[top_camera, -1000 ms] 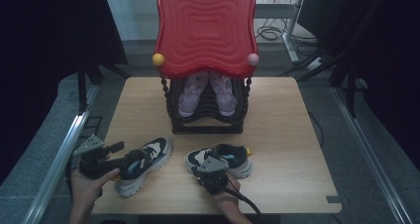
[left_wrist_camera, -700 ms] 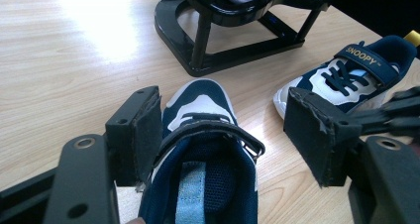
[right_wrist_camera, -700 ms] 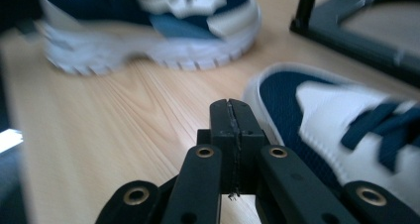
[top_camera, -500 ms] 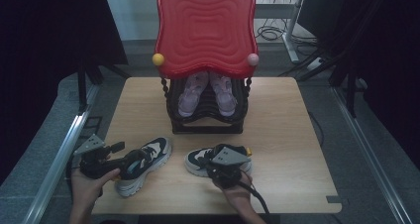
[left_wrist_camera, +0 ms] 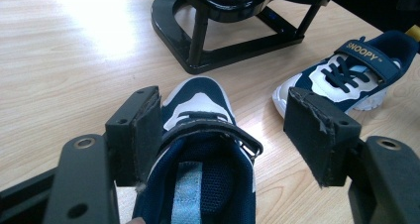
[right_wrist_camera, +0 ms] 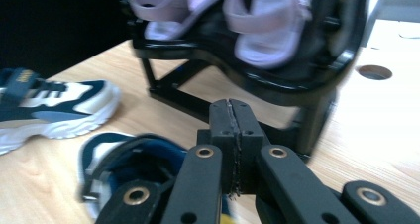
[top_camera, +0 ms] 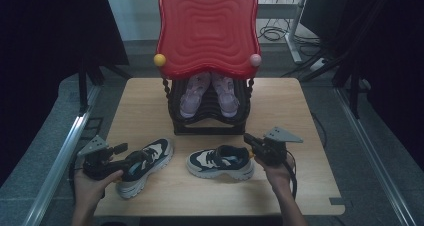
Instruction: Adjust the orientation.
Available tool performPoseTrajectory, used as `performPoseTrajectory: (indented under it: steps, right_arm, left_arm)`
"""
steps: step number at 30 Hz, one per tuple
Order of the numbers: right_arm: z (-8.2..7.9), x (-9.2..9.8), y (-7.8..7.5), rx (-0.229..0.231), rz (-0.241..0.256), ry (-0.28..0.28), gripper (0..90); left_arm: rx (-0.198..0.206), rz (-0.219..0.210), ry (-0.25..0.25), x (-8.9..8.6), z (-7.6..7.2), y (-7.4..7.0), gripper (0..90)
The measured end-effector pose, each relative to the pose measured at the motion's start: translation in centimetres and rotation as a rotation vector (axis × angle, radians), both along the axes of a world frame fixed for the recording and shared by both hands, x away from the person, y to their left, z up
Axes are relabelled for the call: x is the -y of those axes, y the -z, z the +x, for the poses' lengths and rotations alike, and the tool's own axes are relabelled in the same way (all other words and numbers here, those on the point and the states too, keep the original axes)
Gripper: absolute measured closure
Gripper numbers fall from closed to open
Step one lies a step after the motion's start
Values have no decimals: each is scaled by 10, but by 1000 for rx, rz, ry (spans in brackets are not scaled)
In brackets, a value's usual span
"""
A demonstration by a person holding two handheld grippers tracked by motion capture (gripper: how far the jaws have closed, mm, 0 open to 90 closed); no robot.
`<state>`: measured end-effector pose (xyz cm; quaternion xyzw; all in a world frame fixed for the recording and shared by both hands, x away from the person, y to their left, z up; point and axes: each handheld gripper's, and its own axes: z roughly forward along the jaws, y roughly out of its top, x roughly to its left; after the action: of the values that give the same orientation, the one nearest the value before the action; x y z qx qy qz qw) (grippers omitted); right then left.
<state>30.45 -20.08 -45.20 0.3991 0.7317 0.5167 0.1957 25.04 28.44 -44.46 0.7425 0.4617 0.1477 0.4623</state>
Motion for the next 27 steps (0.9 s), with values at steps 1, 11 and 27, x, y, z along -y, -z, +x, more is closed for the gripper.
performPoseTrajectory:
  steps: [1,11,27]
  right_arm:
    - [3,4,1,-7,1,6,900]
    - [16,19,18,-60,-23,6,899]
    - [18,8,32,-100,-74,-97,899]
  left_arm:
    - [-2,1,1,0,0,0,314]
    - [14,-3,-1,0,-2,-2,316]
    - [3,1,5,1,-1,0,315]
